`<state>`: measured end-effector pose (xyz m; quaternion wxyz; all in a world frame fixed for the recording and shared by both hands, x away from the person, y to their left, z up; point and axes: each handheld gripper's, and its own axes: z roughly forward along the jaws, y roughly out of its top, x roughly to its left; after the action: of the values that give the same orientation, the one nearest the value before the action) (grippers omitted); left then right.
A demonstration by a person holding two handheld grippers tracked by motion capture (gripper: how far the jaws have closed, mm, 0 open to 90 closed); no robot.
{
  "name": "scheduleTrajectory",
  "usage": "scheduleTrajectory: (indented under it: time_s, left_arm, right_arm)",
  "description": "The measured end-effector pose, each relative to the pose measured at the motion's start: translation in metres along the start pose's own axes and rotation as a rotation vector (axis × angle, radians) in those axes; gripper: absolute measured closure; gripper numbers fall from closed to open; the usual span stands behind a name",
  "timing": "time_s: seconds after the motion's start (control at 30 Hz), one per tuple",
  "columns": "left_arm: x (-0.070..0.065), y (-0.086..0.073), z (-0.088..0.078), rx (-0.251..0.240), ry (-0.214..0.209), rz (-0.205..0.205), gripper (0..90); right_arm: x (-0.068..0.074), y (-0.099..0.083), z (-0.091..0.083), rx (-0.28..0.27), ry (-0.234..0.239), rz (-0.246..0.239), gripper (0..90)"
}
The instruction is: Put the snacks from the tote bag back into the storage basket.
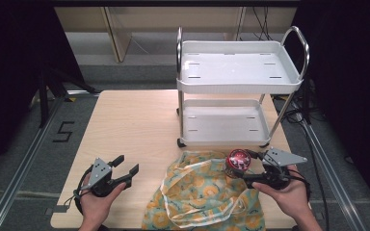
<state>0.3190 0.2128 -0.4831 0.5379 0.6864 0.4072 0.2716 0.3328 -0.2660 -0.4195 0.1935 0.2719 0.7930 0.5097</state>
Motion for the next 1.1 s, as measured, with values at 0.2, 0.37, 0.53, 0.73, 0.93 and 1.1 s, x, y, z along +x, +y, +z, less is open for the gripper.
scheduleTrajectory:
  time_s: [0.2,0.37,0.53,0.73,0.93,1.1]
  left_arm:
    - [-0.001,0.001,-0.002,0.0,0.006,0.005,32.9]
    - [0.0,0.0,-0.001,0.005,0.002,-0.001,32.8]
    - [-0.001,0.001,0.0,0.0,-0.004,0.002,32.8]
    - [-0.001,0.0,0.0,0.0,-0.001,-0.001,32.8]
    - [-0.001,0.001,-0.001,0.004,0.004,-0.001,32.8]
    - [-0.001,0.001,-0.001,0.003,0.004,-0.001,32.8]
  right_arm:
    - [-0.002,0.0,0.002,0.006,0.011,-0.001,26.2]
    - [-0.002,-0.001,0.005,-0.011,0.005,0.014,26.2]
    - [-0.003,0.0,0.006,0.001,0.014,0.02,26.2]
    - [-0.006,0.001,0.008,-0.001,0.005,-0.007,26.2]
    - [-0.006,0.005,0.01,-0.004,0.013,0.015,26.2]
    - [-0.009,0.008,0.011,-0.022,0.013,0.0,26.2]
